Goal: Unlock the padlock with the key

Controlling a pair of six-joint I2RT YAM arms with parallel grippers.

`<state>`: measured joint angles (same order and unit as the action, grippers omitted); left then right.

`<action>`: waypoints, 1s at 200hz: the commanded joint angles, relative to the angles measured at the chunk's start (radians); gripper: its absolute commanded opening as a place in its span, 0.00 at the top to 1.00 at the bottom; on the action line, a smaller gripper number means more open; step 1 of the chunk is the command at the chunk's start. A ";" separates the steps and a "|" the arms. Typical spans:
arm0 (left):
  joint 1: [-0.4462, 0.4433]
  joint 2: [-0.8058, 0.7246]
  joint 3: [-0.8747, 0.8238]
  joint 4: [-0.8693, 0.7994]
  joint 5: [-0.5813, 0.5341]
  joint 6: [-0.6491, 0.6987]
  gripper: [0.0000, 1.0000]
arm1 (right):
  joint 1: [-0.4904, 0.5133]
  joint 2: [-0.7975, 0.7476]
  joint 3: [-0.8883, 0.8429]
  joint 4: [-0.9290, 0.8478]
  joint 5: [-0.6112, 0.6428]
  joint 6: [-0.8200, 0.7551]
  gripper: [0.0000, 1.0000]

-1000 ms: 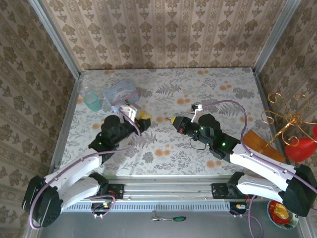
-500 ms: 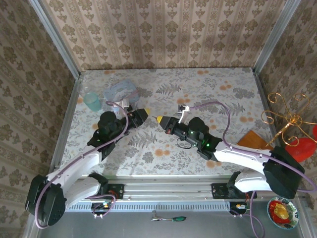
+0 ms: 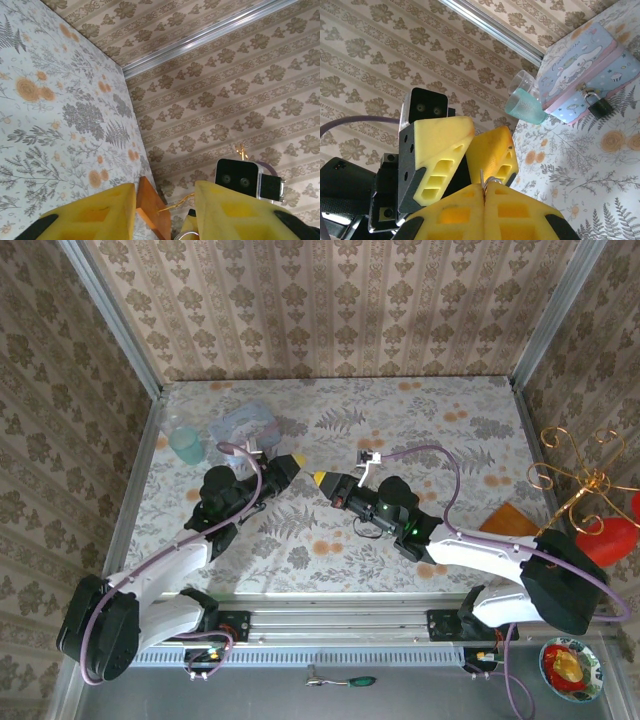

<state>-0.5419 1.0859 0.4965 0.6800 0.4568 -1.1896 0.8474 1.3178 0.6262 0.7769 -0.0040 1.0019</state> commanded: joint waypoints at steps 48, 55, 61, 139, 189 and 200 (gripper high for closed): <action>-0.028 0.017 -0.004 0.065 0.022 -0.037 0.65 | -0.006 0.032 0.026 0.062 0.035 0.043 1.00; -0.031 0.018 -0.005 0.064 0.019 -0.040 0.65 | -0.006 0.036 0.027 0.066 0.032 0.046 1.00; -0.033 0.019 -0.008 0.067 0.017 -0.044 0.66 | -0.008 0.040 0.028 0.069 0.028 0.050 1.00; -0.047 0.036 -0.026 0.092 0.009 -0.063 0.71 | -0.029 0.047 0.045 0.061 0.023 0.074 1.00; -0.046 0.064 -0.048 0.179 0.020 -0.099 0.80 | -0.029 0.067 0.061 0.058 0.011 0.089 1.00; -0.040 0.062 -0.049 0.181 0.023 -0.099 0.81 | -0.029 0.067 0.060 0.060 0.010 0.094 1.00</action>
<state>-0.5831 1.1446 0.4591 0.8024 0.4614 -1.2713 0.8215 1.3777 0.6533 0.8085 -0.0044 1.0779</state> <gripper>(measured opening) 0.199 0.068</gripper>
